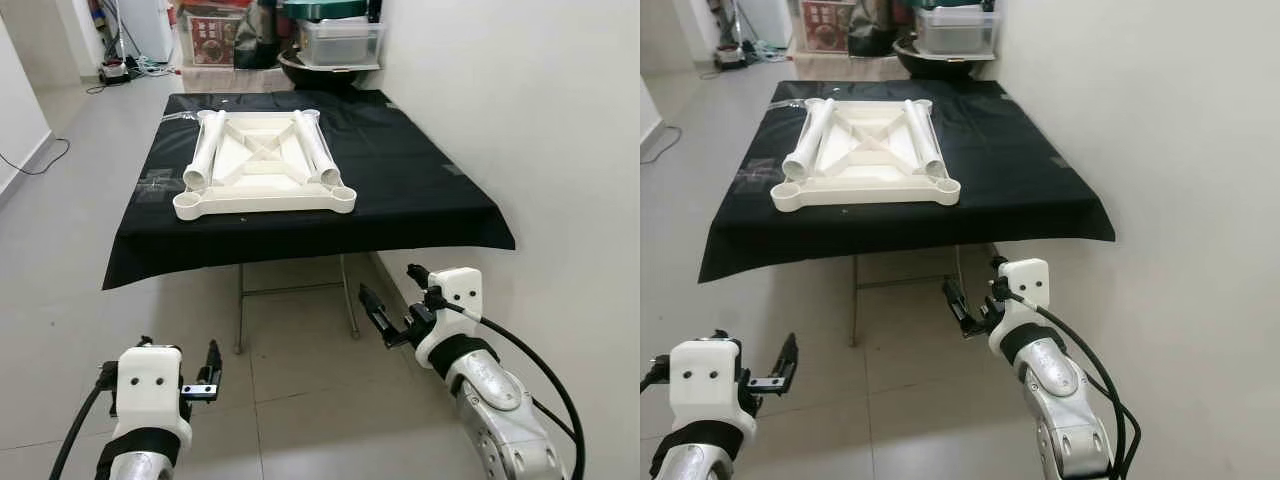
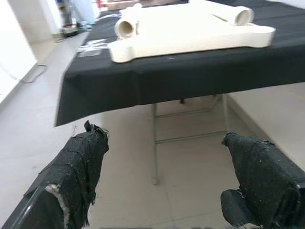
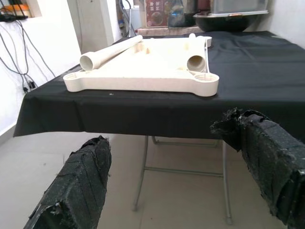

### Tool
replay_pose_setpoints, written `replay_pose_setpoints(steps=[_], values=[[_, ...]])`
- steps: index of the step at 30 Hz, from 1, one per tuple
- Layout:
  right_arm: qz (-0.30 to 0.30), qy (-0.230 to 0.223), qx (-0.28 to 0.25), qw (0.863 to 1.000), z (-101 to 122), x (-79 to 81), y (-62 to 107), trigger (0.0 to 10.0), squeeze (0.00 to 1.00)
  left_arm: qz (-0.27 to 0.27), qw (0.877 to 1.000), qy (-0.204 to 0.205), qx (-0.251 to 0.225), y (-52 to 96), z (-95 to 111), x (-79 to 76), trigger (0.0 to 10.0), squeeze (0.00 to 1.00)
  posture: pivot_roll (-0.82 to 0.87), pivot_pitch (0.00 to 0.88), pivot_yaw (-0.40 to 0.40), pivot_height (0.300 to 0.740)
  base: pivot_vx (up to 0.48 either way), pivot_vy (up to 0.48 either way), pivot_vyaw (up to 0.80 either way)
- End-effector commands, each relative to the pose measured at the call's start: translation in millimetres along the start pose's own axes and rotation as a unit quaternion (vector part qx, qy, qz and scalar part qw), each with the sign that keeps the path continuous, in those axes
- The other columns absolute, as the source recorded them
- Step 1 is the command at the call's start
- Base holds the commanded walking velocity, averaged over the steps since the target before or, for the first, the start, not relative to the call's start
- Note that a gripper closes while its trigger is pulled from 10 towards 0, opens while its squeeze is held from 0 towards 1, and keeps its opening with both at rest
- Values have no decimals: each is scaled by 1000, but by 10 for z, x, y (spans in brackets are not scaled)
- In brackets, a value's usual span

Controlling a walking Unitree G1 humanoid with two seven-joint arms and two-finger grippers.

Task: Building children table

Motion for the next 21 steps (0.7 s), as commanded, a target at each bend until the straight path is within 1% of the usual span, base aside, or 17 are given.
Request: replay_pose_setpoints(steps=[1, 2, 4, 5, 7, 8, 9, 12, 15, 17, 21], values=[[-8, 9, 0, 1000, -22, -55, -12, 10000, 0, -2, 1000, -1, 10, 9, -21, -22, 10000, 0, 75, 0, -82, 740, 0, 0, 0], [-8, 9, 0, 1000, -22, -55, -12, 10000, 0, -2, 1000, -1, 10, 9, -21, -22, 10000, 0, 75, 0, -82, 740, 0, 0, 0], [-34, 42, 2, 999, -20, -174, -53, 10000, 0, -17, 1000, -6, -5, 31, 61, -86, 10000, 0, 78, 0, -84, 740, 0, 0, 0], [-34, 42, 2, 999, -20, -174, -53, 10000, 0, -17, 1000, -6, -5, 31, 61, -86, 10000, 0, 78, 0, -84, 740, 0, 0, 0], [-59, 47, 3, 997, -26, -283, -94, 10000, 0, -28, 999, -18, -32, 48, 167, -128, 10000, 0, 85, 0, -85, 740, 0, 0, 0], [-59, 47, 3, 997, -26, -283, -94, 10000, 0, -28, 999, -18, -32, 48, 167, -128, 10000, 0, 85, 0, -85, 740, 0, 0, 0], [-69, 38, 1, 997, -17, -325, -142, 10000, 0, -28, 998, -31, -47, 34, 211, -130, 10000, 0, 89, 0, -85, 740, 0, 0, 0], [-68, 29, -6, 997, 26, -299, -201, 10000, 0, -25, 997, -53, -56, 2, 231, -111, 10000, 0, 90, 0, -84, 740, 0, 0, 0], [-64, 26, -10, 998, 42, -271, -211, 10000, 0, -27, 997, -51, -58, -4, 234, -106, 10000, 0, 88, 0, -82, 740, 0, 0, 0], [-60, 27, -12, 998, 46, -243, -222, 10000, 0, -31, 996, -58, -59, -17, 233, -93, 10000, 0, 87, 0, -79, 740, 0, 0, 0], [-88, 25, 10, 996, -59, -330, -217, 10000, 0, -40, 996, -52, -58, -27, 226, -95, 10000, 0, 75, 0, -62, 740, 0, 0, 0]])
Point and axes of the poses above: a point about 5 cm out from each wrist's last joint towards the gripper, its own y axis pointing back from the gripper into the wrist, its own z axis along the axis of the wrist's last joint, x = y × z, the point moved 6 cm from there along -y, pointing out of the wrist towards the gripper, and after that the axes turned 7 degrees about y, right-handed, at the moved point
